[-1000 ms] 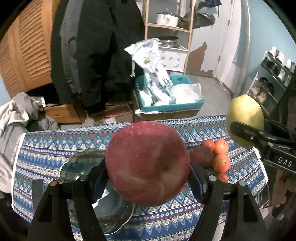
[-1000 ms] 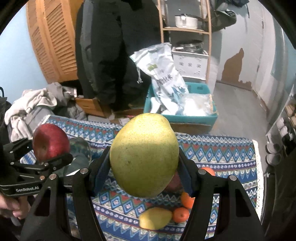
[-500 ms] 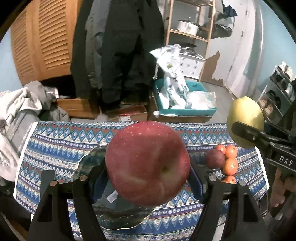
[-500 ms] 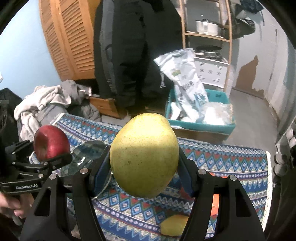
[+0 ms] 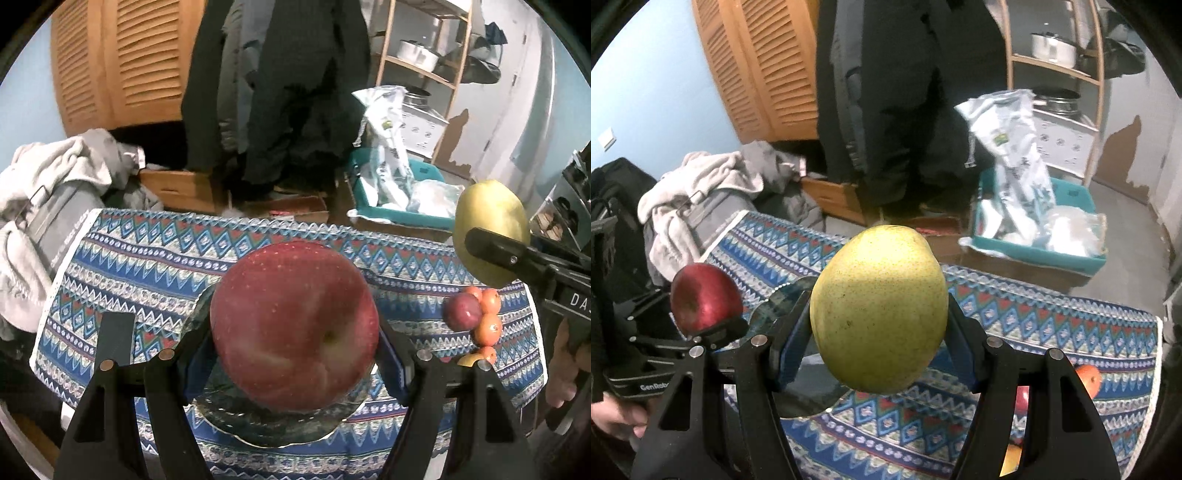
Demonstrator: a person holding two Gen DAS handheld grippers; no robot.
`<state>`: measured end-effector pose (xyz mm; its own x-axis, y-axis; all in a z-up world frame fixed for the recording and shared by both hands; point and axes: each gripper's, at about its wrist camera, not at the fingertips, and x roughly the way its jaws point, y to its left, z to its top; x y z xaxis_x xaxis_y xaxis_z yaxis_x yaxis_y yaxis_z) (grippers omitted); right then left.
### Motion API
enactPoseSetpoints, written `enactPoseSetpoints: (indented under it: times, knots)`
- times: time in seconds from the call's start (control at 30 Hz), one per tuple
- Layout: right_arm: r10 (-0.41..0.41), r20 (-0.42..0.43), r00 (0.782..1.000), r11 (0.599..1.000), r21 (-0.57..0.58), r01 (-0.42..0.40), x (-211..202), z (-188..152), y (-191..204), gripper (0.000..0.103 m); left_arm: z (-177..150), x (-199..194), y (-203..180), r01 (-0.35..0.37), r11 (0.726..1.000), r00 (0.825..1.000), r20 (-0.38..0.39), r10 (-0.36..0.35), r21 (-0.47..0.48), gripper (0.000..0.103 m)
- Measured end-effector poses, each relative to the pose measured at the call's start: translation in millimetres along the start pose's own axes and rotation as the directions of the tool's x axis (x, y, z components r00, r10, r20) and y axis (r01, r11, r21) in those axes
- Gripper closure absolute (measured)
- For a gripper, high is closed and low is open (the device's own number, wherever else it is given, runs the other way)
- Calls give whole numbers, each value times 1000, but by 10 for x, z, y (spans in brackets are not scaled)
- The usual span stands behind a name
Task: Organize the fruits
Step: 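Carry the pomelo and red apple together toward the green glass bowl, then lower the pomelo and apple into the bowl and open both grippers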
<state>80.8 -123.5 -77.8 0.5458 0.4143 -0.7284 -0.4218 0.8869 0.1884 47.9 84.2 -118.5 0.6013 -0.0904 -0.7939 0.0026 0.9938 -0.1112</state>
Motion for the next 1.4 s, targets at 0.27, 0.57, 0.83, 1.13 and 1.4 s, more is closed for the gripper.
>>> enactPoseSetpoints:
  times: [0.27, 0.57, 0.83, 1.13, 1.4]
  knots:
    - [41, -49, 998, 999, -30, -43, 314, 26, 279, 37, -106, 128, 286, -27, 999, 999, -33, 26, -32, 26]
    - [91, -122, 988, 994, -44, -97, 700, -33, 504, 37, -296, 428, 515, -31, 998, 993, -111, 24, -61, 26]
    - [129, -215, 968, 990, -31, -139, 1116, -182, 594, 37, -469, 721, 623, -58, 996, 982, -182, 44, -69, 26]
    - [119, -292, 949, 990, -44, -138, 1450, -368, 645, 37, -621, 1008, 731, -57, 995, 964, -264, 32, -85, 26]
    - [105, -372, 922, 991, -40, -129, 1711, -544, 627, 37, -771, 1238, 798, -50, 993, 941, -337, 10, -108, 26]
